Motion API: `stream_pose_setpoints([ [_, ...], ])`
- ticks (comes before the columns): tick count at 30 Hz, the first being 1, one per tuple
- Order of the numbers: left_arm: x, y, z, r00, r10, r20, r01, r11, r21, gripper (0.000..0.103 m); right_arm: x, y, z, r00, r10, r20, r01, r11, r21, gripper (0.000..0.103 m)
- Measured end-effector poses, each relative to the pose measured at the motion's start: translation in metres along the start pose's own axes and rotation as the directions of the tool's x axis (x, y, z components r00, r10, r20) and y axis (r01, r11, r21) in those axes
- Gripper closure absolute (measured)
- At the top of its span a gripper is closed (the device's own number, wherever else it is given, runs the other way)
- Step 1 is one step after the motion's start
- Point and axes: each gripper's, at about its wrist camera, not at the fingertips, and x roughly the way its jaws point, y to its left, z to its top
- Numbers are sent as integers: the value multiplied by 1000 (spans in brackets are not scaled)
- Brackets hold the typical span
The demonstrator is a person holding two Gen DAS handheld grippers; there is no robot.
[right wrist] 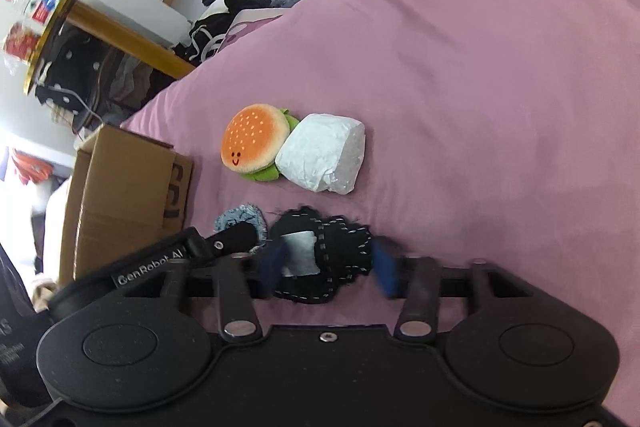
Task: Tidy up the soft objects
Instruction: 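Grasp the denim plush with the left gripper while right gripper grasps the black patched plush, then carry both plushes over the box and open both grippers to drop them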
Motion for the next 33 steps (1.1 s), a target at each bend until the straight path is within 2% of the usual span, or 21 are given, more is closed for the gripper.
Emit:
stream_pose_setpoints([
  [2, -4, 0, -1, 1000, -12, 4, 12, 1000, 5, 69, -3, -1, -1, 1000, -5, 11, 5, 1000, -6, 70],
  [4, -9, 1, -2, 1000, -22, 13, 22, 1000, 1, 75, -6, -1, -1, 1000, 1, 20, -1, 1000, -12, 78],
  [6, -15, 2, -3, 999, -37, 17, 37, 999, 0, 79, -10, 1, -2, 1000, 12, 24, -12, 1000, -22, 83],
  [7, -18, 2, -4, 999, -44, 20, 44, 999, 4, 81, -11, 2, -3, 1000, 16, 26, -15, 999, -28, 91],
  [8, -22, 2, -5, 998, -49, 24, 49, 999, 9, 85, -14, 4, -4, 999, 18, 29, -17, 999, -36, 95],
  [12, -37, 2, -9, 997, -69, 47, 68, 997, 21, 90, -22, 6, -8, 998, 28, 49, -26, 999, -39, 95],
  [25, -89, 10, -17, 987, -121, 102, 118, 992, 36, 90, -56, 16, -20, 990, 26, 135, -22, 999, -33, 95],
  [33, -125, 14, -9, 973, -169, 155, 164, 985, 43, 90, -87, 40, -20, 977, 63, 203, -47, 995, -84, 95],
])
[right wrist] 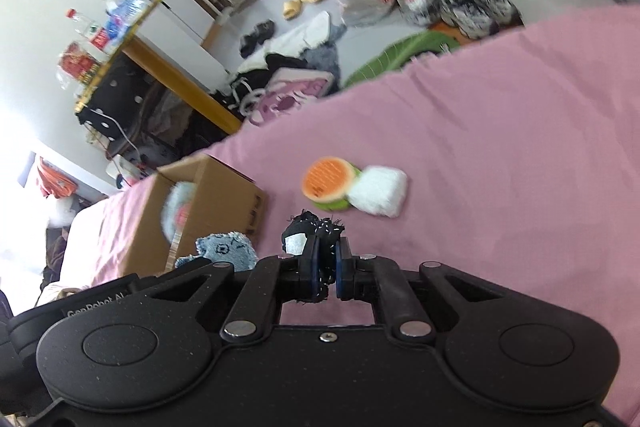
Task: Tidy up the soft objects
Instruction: 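Carry both plushes over the box and open both grippers to drop them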
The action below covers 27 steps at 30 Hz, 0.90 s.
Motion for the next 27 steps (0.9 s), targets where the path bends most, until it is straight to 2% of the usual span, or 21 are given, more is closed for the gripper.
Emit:
stream_pose_setpoints([
  [12, -38, 32, 23, 997, -22, 73, 25, 999, -32, 90, -15, 47, 7, 997, 15, 69, -11, 999, -53, 95],
  [27, -59, 83, 42, 991, -1, 131, 14, 995, -101, 90, -7, 98, 5, 996, 23, 84, -14, 994, -104, 95],
])
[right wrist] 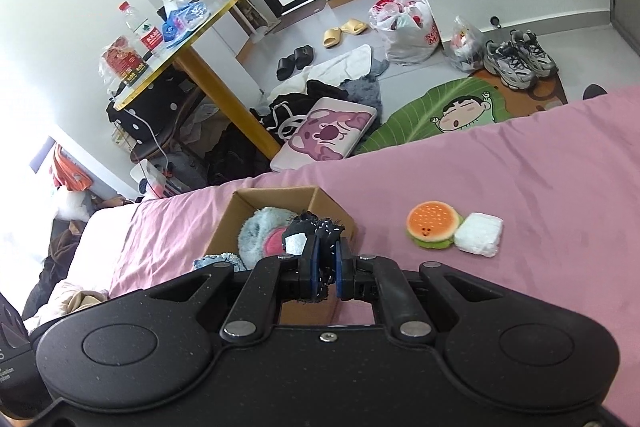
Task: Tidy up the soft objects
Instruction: 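Carry both plushes over the box and open both grippers to drop them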
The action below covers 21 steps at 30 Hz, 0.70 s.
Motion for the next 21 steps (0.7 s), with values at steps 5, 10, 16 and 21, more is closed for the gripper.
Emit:
stream_pose_setpoints([
  [5, 2, 12, 3, 1000, 18, 10, -17, 1000, -23, 90, 7, 11, 0, 1000, 2, -7, -2, 1000, -7, 95],
  [10, 7, 24, 4, 999, 32, 7, -32, 998, -47, 90, 15, 25, -1, 1000, 6, -18, -7, 1000, -20, 95],
  [16, 14, 33, 2, 999, 47, -15, -48, 996, -74, 88, 24, 39, 2, 1000, 7, -22, -8, 999, -33, 95],
  [21, 21, 39, 2, 996, 55, -63, -62, 993, -101, 81, 31, 51, 9, 1000, 8, -12, -8, 999, -39, 94],
])
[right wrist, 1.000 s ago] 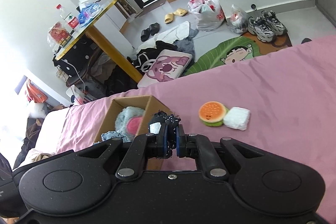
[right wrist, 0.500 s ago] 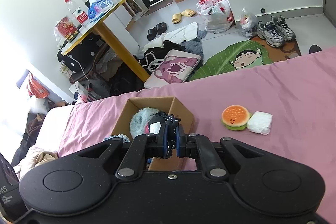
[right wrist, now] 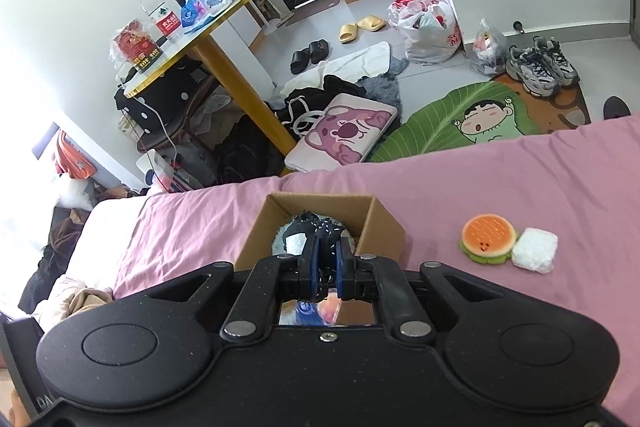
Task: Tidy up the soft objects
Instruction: 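Carry both plushes over the box and open both grippers to drop them, then move the left gripper to the burger plush while right gripper approaches the white bundle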
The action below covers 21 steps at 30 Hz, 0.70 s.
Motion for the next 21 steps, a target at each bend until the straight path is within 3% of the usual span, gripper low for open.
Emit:
stream_pose_setpoints([
  [4, -4, 3, 0, 1000, 11, 12, -11, 1000, -6, 70, 8, 6, 6, 1000, 8, 5, -8, 1000, 7, 85],
  [5, -5, 2, 1, 1000, 14, 14, -14, 1000, -5, 66, 10, 6, 7, 1000, 7, 3, -7, 1000, 11, 77],
  [13, -12, -1, 6, 998, 52, 21, -52, 999, 2, 35, 4, -2, 0, 1000, -6, -8, 6, 1000, 4, 65],
  [21, -19, -18, 2, 998, 56, 28, -57, 997, 44, 22, -19, -32, 1, 999, -47, 7, 47, 999, 15, 49],
])
